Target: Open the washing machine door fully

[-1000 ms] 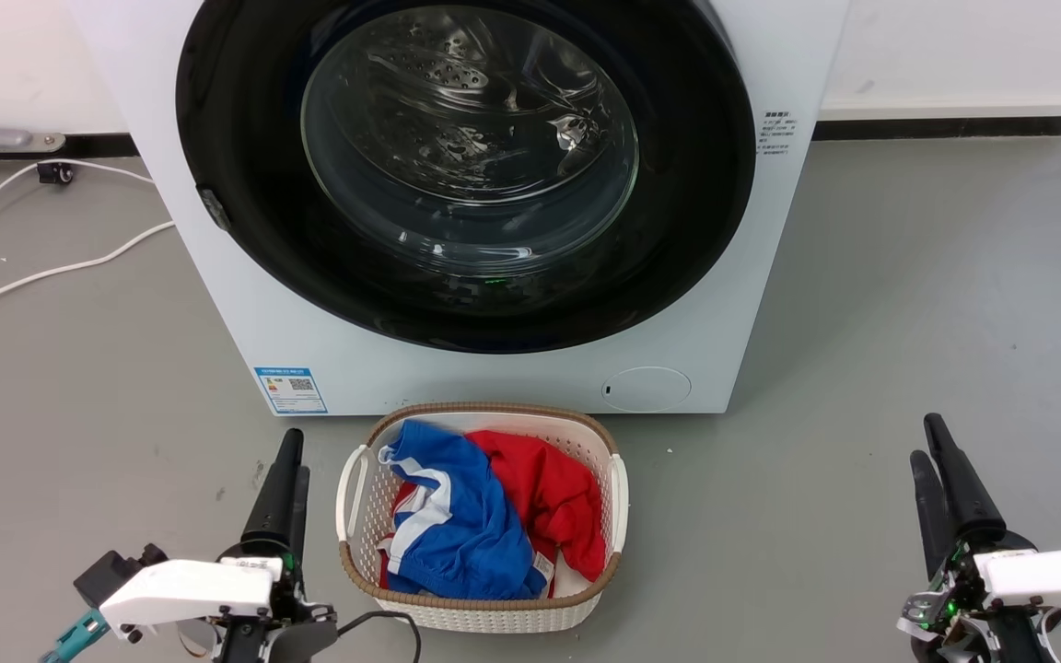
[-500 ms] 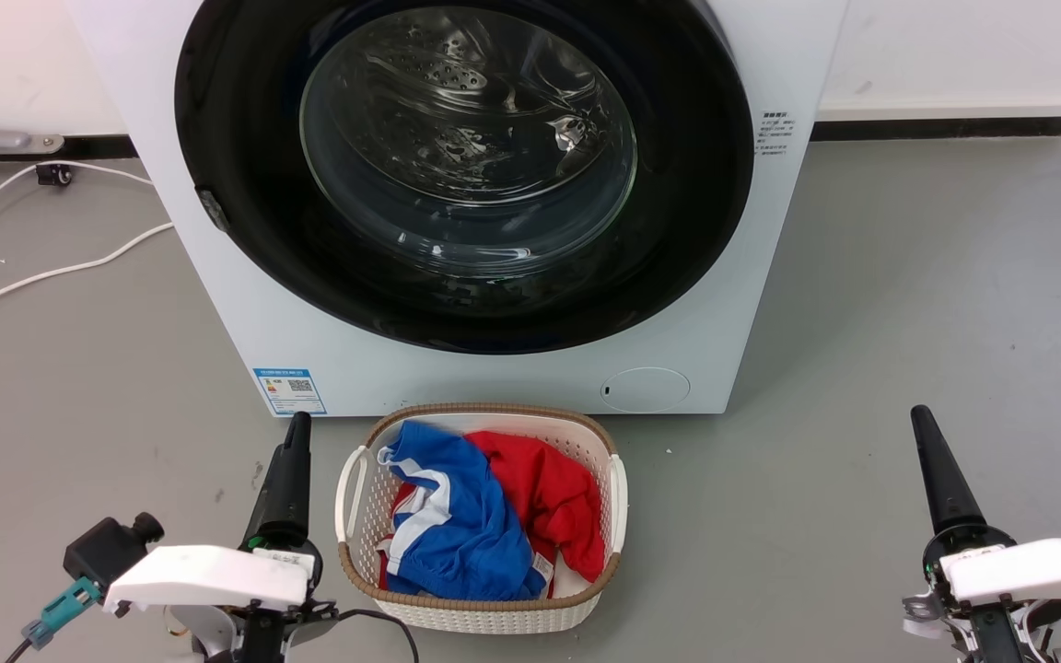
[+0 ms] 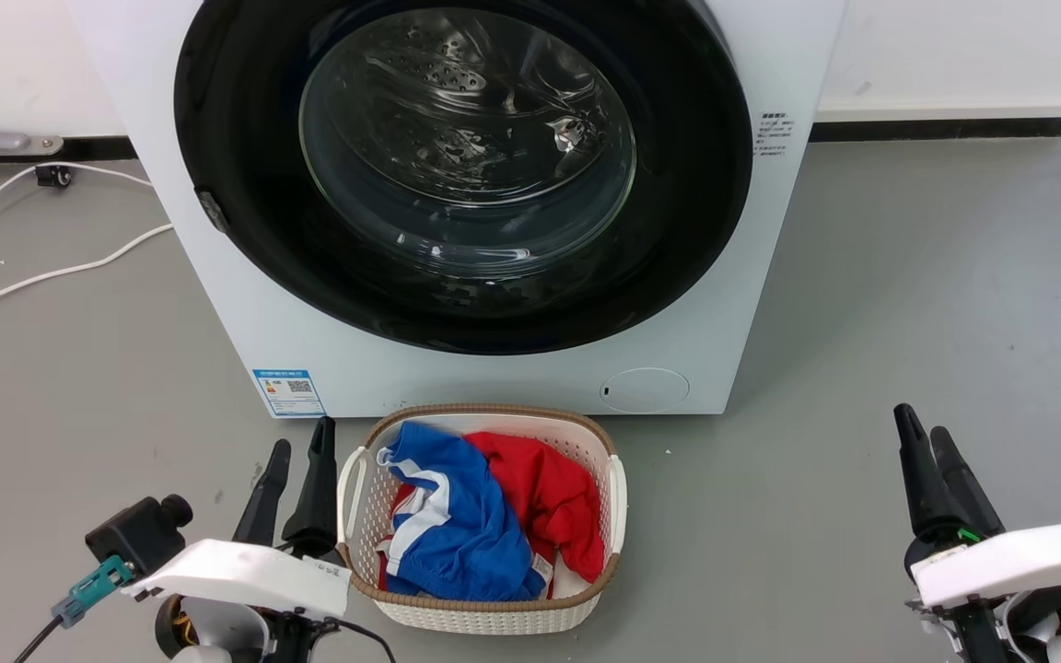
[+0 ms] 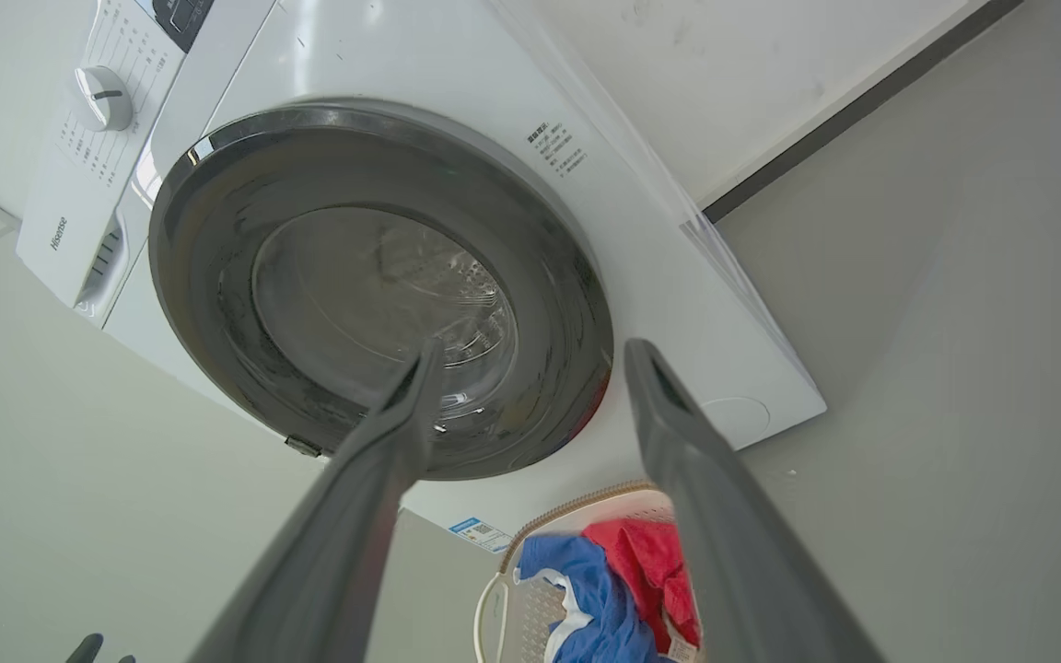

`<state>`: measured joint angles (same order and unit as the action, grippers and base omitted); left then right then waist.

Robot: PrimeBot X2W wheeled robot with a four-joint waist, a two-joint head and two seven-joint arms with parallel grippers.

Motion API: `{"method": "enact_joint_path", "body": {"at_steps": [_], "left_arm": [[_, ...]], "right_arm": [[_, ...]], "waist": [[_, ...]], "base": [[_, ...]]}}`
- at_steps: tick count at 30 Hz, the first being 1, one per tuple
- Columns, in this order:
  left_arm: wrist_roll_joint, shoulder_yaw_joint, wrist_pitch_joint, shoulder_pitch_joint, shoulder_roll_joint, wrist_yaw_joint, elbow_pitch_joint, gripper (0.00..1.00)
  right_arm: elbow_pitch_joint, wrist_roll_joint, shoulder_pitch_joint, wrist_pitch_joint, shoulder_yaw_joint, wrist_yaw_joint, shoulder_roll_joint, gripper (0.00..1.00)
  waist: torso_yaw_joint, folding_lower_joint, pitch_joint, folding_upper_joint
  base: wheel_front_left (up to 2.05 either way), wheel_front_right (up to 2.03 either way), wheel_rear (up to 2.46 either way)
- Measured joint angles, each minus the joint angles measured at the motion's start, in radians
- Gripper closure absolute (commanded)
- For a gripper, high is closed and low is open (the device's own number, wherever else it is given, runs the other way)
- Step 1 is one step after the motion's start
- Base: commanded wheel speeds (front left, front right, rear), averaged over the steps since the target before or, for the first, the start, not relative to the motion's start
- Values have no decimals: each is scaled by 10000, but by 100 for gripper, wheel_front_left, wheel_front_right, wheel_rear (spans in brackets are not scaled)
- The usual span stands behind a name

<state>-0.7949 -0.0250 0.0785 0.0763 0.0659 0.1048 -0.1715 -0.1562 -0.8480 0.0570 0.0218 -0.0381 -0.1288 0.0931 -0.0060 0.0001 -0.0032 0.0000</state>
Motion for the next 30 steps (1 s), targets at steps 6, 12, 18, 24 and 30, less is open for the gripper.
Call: {"method": "enact_joint_path", "body": {"at_steps": [6,12,18,24,30], "left_arm": [[965,-140,190,16,153,-157,12,0],[1824,-330,368,31,280,-272,21,0],[2571,-516,533,72,424,-433,-2,0],[3246,-685,679,98,533,-562,-27,0],[3860,-819,844,128,658,-709,-98,0]], "right_arm": [[142,1103,1,15,4,-2,-2,0],[270,2042,-3,35,-23,-2,-2,0],[430,2963,-8,-6,-56,-2,-6,0],[558,3860,-28,-19,-61,-2,-35,0],[671,4629,-67,-50,-52,-2,-75,0]], "waist": [[-20,0,-13,0],[-16,0,-33,0],[-19,0,-35,0],[-39,0,-42,0],[-51,0,-38,0]], "base": [[0,0,0],[0,0,0],[0,0,0],[0,0,0],[0,0,0]]}}
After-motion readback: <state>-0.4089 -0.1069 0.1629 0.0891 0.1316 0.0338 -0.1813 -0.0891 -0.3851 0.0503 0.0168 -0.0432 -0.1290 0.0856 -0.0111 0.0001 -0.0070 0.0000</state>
